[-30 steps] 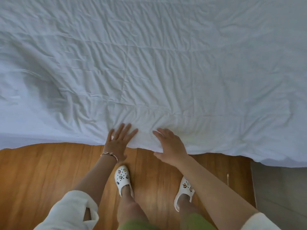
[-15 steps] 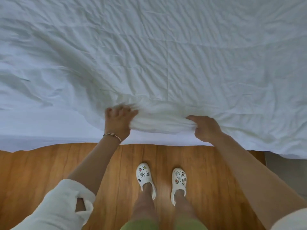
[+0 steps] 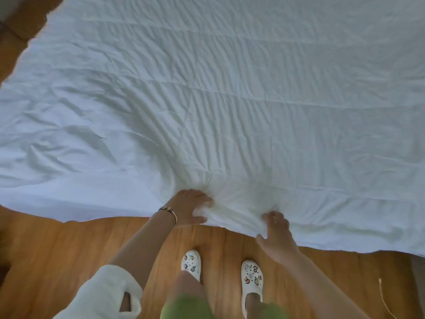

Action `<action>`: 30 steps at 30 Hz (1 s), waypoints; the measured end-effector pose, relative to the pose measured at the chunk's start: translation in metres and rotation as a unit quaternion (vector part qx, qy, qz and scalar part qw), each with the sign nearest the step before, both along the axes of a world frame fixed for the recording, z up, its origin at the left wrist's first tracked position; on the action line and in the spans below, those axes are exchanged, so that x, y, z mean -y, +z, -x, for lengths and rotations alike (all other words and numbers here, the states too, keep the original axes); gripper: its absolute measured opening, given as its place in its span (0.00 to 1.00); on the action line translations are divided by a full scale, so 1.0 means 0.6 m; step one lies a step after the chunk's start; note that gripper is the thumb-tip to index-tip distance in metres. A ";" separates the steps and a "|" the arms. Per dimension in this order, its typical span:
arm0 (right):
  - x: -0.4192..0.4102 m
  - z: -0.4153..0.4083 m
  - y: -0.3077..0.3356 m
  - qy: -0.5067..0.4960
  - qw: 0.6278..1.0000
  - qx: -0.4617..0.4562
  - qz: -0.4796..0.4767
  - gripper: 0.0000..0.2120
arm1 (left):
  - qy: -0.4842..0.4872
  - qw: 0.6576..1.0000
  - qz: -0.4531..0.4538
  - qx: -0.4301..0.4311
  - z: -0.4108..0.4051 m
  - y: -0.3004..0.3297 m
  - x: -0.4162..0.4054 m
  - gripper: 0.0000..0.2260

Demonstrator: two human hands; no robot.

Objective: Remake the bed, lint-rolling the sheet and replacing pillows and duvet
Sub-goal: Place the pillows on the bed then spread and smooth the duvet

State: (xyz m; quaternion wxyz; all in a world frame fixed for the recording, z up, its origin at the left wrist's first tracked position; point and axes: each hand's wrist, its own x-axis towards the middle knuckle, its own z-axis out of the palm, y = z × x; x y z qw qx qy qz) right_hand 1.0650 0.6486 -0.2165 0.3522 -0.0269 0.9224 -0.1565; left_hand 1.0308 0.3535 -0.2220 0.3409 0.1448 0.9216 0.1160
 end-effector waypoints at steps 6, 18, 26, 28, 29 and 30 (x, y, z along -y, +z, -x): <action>0.294 0.023 0.002 0.123 0.971 -0.104 0.175 0.29 | 0.091 0.970 -0.100 -0.203 0.021 -0.026 0.243 0.24; 0.596 0.134 -0.036 0.175 0.968 -0.157 -0.086 0.54 | 0.028 0.978 0.172 -0.112 0.110 -0.043 0.503 0.47; 0.555 0.215 0.056 -0.038 0.989 0.055 0.135 0.27 | 0.102 0.992 0.058 -0.048 0.134 0.027 0.581 0.21; 0.561 0.183 0.075 -0.027 0.985 0.082 0.147 0.24 | 0.131 0.989 0.074 -0.011 0.078 0.043 0.622 0.19; 0.572 0.161 0.075 0.005 0.987 0.097 0.126 0.24 | 0.130 0.987 0.094 0.003 0.046 0.050 0.633 0.19; 0.585 0.139 0.067 0.030 0.988 0.107 0.105 0.25 | 0.127 0.985 0.114 0.020 0.018 0.053 0.637 0.19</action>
